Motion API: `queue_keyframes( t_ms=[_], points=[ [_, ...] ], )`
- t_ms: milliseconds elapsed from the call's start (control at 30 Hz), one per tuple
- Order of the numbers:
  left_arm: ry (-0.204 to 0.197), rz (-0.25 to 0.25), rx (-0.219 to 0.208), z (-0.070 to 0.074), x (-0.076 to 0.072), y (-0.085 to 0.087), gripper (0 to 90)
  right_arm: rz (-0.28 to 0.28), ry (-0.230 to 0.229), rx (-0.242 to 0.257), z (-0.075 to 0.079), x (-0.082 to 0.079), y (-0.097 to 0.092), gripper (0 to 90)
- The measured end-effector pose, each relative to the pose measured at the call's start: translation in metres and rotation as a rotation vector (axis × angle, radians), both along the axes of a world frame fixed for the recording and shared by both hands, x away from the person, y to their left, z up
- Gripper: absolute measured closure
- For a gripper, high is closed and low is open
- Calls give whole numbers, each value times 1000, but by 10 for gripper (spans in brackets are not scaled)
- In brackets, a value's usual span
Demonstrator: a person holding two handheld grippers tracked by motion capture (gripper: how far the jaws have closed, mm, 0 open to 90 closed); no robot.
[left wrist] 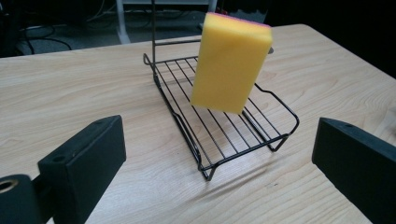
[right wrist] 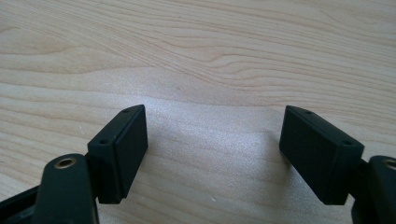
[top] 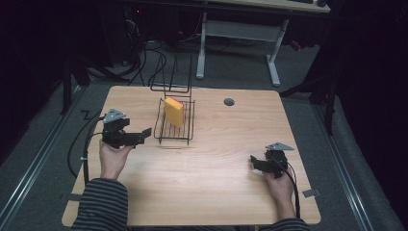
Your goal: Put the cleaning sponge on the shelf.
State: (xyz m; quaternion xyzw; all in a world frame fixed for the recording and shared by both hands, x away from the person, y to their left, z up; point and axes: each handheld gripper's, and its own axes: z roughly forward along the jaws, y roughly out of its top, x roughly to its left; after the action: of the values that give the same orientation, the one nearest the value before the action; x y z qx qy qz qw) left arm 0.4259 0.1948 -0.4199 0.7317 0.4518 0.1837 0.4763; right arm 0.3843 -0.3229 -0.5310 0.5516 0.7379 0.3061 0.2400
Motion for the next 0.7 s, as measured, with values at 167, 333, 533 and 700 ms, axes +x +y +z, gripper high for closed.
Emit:
queue_keyframes(
  t_ms=[167,333,533,700],
  points=[
    [-7,17,-14,2,-8,10,33,0,0,0,0,0,0,237],
    [-18,36,-22,2,-17,19,33,0,0,0,0,0,0,237],
    [-19,70,-32,-1,-24,32,34,0,0,0,0,0,0,237],
    [-14,86,-40,-4,-29,38,34,0,0,0,0,0,0,237]
  ],
)
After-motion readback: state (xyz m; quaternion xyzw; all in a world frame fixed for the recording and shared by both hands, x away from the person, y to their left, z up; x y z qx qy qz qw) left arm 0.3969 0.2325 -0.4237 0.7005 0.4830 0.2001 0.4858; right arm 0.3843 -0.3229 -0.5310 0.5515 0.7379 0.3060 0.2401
